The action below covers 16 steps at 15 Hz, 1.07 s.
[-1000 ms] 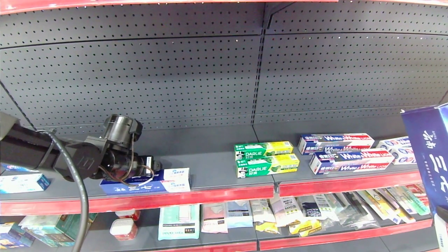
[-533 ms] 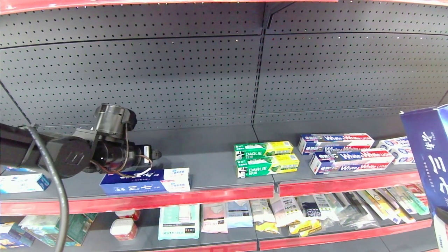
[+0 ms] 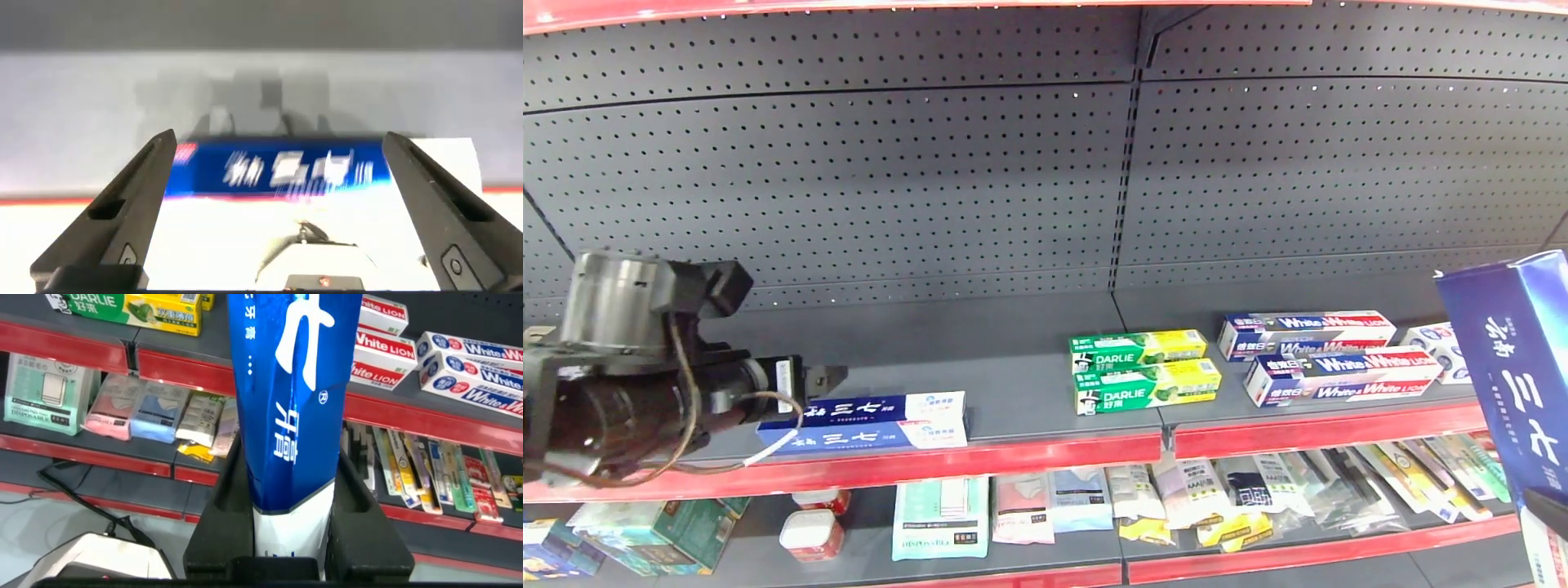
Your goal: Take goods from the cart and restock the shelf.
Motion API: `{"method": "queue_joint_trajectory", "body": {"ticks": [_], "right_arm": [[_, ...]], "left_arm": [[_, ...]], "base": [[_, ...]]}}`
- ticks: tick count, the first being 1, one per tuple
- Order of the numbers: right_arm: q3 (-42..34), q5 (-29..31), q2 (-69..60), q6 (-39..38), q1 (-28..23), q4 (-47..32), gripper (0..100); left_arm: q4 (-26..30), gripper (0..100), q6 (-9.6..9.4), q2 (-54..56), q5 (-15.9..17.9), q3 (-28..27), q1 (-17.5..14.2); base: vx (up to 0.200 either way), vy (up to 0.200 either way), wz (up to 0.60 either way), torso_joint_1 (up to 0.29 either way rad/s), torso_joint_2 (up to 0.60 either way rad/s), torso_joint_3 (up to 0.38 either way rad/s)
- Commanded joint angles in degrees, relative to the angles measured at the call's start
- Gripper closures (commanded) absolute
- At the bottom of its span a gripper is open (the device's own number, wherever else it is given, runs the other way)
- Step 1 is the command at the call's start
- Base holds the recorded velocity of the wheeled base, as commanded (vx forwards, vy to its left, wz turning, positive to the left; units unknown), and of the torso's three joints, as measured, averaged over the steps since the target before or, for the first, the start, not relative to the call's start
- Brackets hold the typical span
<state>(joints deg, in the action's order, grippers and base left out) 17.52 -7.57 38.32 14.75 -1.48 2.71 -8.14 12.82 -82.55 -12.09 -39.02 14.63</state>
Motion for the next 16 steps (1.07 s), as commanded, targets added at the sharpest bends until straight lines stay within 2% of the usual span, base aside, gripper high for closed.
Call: {"method": "queue_joint_trajectory", "body": {"ticks": [1,3,4,7,8,10,11,13,14,15,16], "right_arm": [[0.1,-0.2,0.7,-0.1,-0.1,0.0,100],[0.1,-0.2,0.9,0.0,0.0,0.0,100],[-0.1,0.2,0.8,0.1,-0.1,0.0,100],[-0.3,1.1,0.9,0.3,-0.2,-0.1,100],[-0.3,1.1,1.1,0.5,-0.1,-0.1,100],[0.0,0.9,1.5,1.7,-0.1,-0.1,100],[0.0,1.1,1.5,1.9,-0.1,0.0,100],[0.6,1.2,1.9,2.9,-0.4,-0.1,100],[1.2,1.1,2.5,4.0,-0.5,-0.1,100],[2.0,1.1,3.4,5.2,-0.5,0.0,100],[2.1,1.1,4.0,6.1,-0.4,0.0,100]], "left_arm": [[0.1,0,-1.93,15.1,-0.4,8.0,0.0],[0.0,0,-4.47,21.6,2.0,11.3,0.3],[0.0,0,-6.76,26.3,3.8,13.4,0.2],[1.7,0,-11.77,34.7,3.3,15.9,0.1],[2.3,0,-12.74,36.3,2.9,16.0,0.1],[3.0,0,-14.58,37.1,-1.5,16.3,0.1],[2.7,0,-14.67,37.2,-3.0,15.9,0.1],[2.6,0,-15.2,39.0,-2.7,15.6,0.4],[2.8,0,-16.69,40.8,-2.4,16.1,1.3],[3.5,0,-19.86,44.8,-1.1,17.1,3.0],[4.9,0,-22.4,48.7,0.1,18.8,3.3]], "base": [[0.0,0.0,0.0,0.0,0.0,0.0],[0.0,0.0,0.0,0.0,0.0,0.0],[0.0,0.0,0.0,0.0,0.0,0.0],[0.0,0.0,0.0,0.0,0.0,0.0],[0.0,0.0,0.0,0.0,0.0,0.0],[0.0,0.0,0.0,0.0,0.0,0.0],[0.0,0.0,0.0,0.0,0.0,0.0],[0.0,0.0,0.0,0.0,0.0,0.0],[0.0,0.0,0.0,0.0,0.0,0.0],[0.0,0.0,0.0,0.0,0.0,0.0],[0.0,0.0,0.0,0.0,0.0,0.0]]}}
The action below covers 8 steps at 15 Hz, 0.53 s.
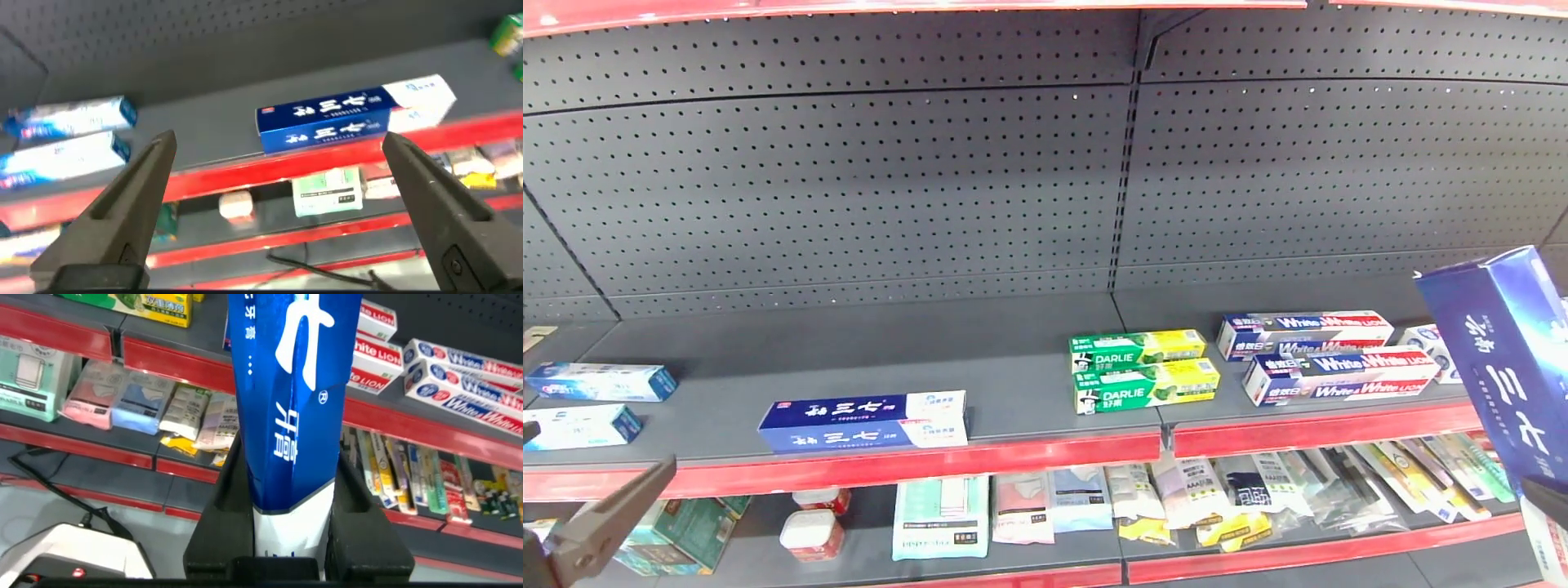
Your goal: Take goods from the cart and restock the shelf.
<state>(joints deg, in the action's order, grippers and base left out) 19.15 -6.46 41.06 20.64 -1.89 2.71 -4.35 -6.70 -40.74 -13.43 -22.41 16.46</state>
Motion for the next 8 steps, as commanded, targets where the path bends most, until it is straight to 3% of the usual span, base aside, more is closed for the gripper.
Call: {"method": "queue_joint_trajectory", "body": {"ticks": [1,4,8], "right_arm": [[0.4,0.0,1.3,0.8,0.1,0.0,100],[-0.2,0.0,1.3,2.6,0.2,0.0,100],[0.4,0.0,2.4,2.7,0.2,0.1,100]], "left_arm": [[2.6,0,-3.93,9.6,2.1,2.9,1.6],[16.0,0,-4.63,23.8,6.0,3.7,1.6],[17.5,0,-4.81,30.5,4.5,7.0,1.0]], "base": [[0.0,0.0,0.0,0.0,0.0,0.0],[0.0,0.0,0.0,0.0,0.0,0.0],[0.0,0.0,0.0,0.0,0.0,0.0]]}}
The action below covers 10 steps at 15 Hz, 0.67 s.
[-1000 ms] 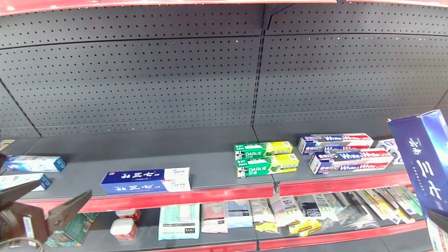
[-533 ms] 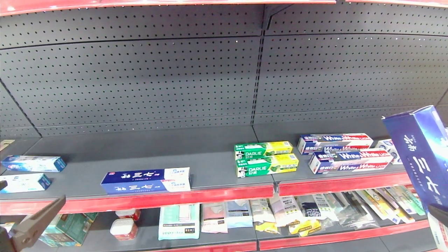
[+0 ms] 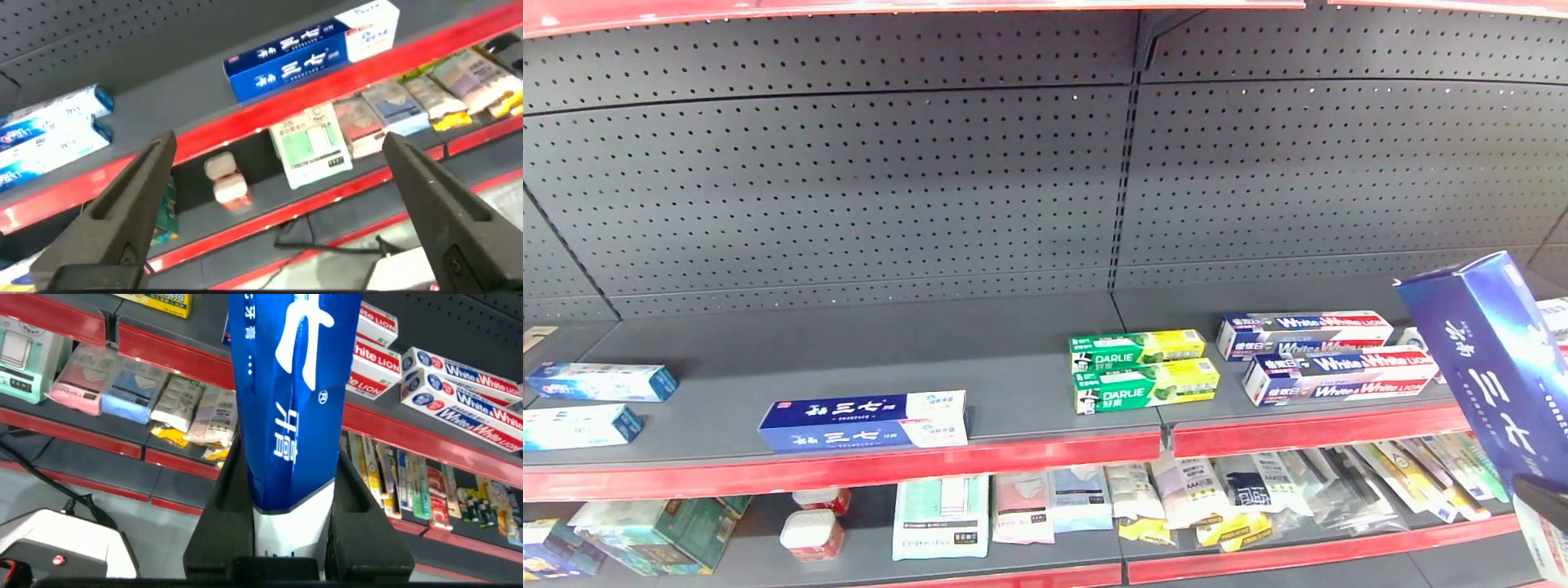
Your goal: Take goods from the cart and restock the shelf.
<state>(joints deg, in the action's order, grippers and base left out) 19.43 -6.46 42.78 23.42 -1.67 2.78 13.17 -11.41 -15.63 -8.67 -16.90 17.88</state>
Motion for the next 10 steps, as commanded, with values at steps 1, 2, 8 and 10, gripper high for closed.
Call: {"method": "queue_joint_trajectory", "body": {"ticks": [1,2,8,10], "right_arm": [[0.1,0.0,0.7,0.0,0.0,0.0,100],[0.1,-0.1,0.8,0.7,0.1,0.0,100],[0.0,0.0,0.6,0.9,0.0,0.0,100],[0.0,0.0,0.5,0.9,0.0,0.0,100]], "left_arm": [[0.0,0,-0.1,5.4,-2.1,1.3,-0.8],[-0.1,0,-0.1,4.7,-4.8,0.5,-1.2],[-1.3,0,-5.03,5.8,-5.8,1.4,-1.3],[-2.1,0,-5.9,5.5,-5.8,1.8,-1.3]], "base": [[0.0,0.0,0.0,0.0,0.0,0.0],[0.0,0.0,0.0,0.0,0.0,0.0],[0.0,0.0,0.0,0.0,0.0,0.0],[0.0,0.0,0.0,0.0,0.0,0.0]]}}
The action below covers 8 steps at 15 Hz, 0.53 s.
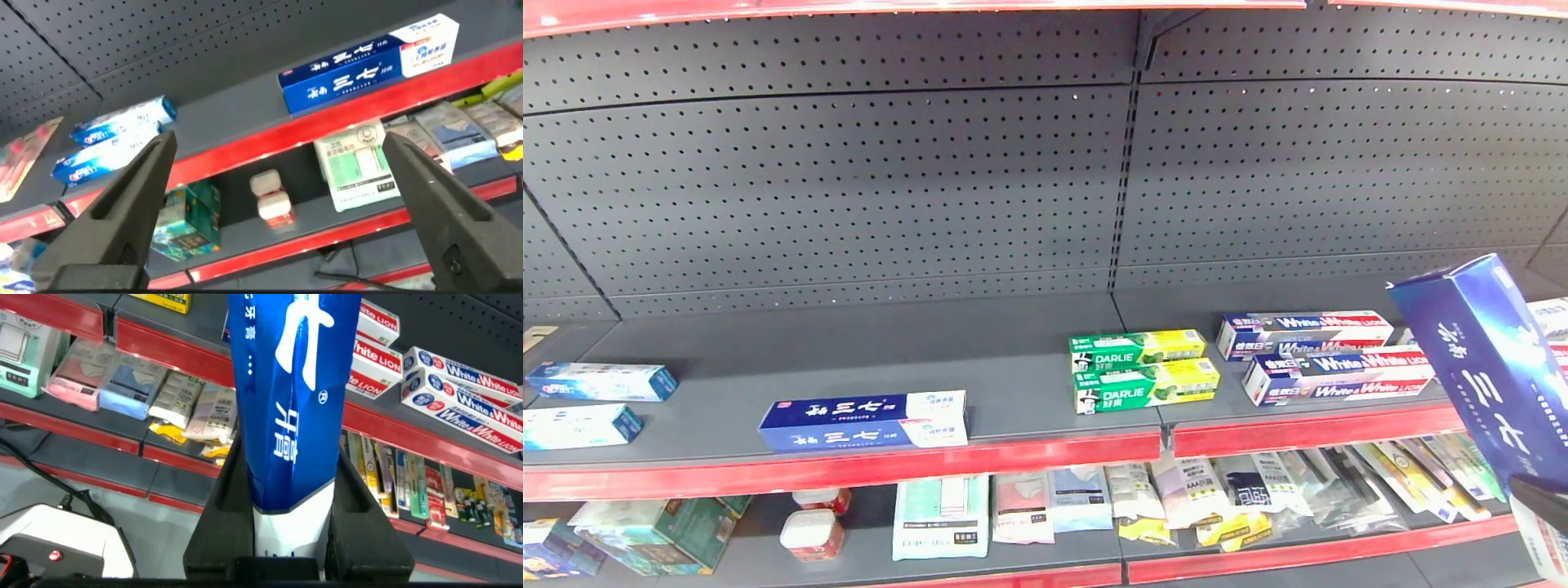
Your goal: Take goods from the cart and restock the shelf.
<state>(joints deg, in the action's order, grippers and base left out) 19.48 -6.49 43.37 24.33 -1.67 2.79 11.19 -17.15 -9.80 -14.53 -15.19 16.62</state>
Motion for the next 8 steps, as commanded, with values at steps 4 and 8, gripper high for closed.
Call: {"method": "queue_joint_trajectory", "body": {"ticks": [4,8], "right_arm": [[-0.1,0.1,0.0,0.0,-0.1,0.0,100],[-0.2,0.1,0.0,0.0,-0.1,0.0,100]], "left_arm": [[-0.2,0,-2.36,-0.7,0.0,0.2,0.1],[-0.1,0,-2.71,-1.5,0.0,0.2,0.2]], "base": [[0.0,0.0,0.0,0.0,0.0,0.0],[0.0,0.0,0.0,0.0,0.0,0.0]]}}
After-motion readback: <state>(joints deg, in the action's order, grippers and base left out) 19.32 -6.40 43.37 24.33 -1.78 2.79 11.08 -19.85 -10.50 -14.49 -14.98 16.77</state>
